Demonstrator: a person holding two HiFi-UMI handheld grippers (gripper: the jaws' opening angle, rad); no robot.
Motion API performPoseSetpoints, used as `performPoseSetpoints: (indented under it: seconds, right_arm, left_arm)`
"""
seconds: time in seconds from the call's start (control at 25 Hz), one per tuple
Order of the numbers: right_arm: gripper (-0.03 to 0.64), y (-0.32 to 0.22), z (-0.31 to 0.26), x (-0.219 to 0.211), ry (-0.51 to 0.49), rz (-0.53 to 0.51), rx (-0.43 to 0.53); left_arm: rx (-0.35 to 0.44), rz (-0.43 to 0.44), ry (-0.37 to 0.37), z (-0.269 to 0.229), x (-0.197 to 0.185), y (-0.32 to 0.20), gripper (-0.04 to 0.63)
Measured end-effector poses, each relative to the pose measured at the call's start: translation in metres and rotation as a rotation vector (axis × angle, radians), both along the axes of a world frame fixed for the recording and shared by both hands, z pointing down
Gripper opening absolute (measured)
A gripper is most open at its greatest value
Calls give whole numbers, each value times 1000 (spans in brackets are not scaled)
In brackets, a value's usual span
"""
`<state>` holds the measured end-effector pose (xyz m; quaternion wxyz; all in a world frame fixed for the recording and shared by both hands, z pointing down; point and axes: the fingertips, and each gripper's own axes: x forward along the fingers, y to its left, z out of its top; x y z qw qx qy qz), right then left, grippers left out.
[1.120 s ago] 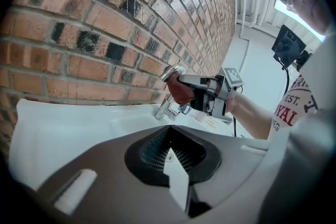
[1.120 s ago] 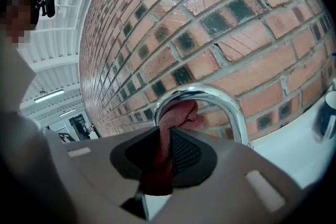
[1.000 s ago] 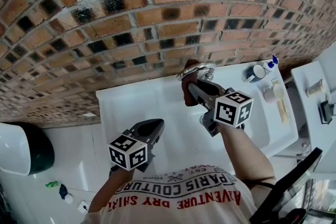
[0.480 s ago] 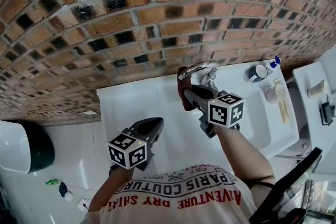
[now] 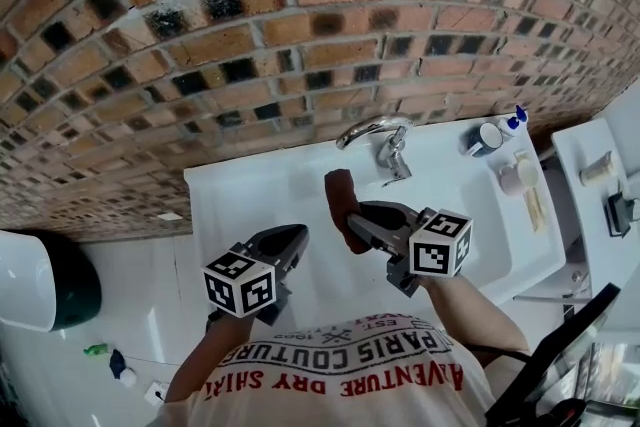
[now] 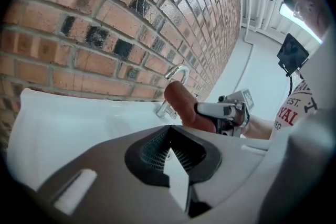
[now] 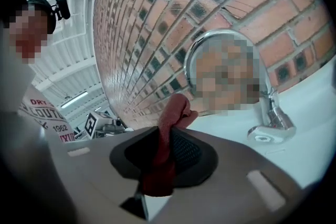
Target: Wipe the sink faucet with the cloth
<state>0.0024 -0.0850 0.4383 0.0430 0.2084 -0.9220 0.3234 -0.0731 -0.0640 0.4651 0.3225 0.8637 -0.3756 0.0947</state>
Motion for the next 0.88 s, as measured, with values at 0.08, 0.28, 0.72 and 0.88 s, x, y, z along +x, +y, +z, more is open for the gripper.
performPoseSetpoints:
  seconds: [0.08,0.28,0.72,0.88]
  right_arm:
    - [72,16,3,-6,8,-16,1]
    - [69,32,12,-10,-2,-12,-27]
    - [66,29,19,-12,33,-5,-28]
    - [66,26,21,-11,40,1,-27]
  left_arm:
    - [-1,-1,0,-1,1,3,5]
    - [3,8,-8,-2,2,8,5]
    - [4,4,-10,-1,-1,10,5]
    - [7,1,-10,-1,-1,8,5]
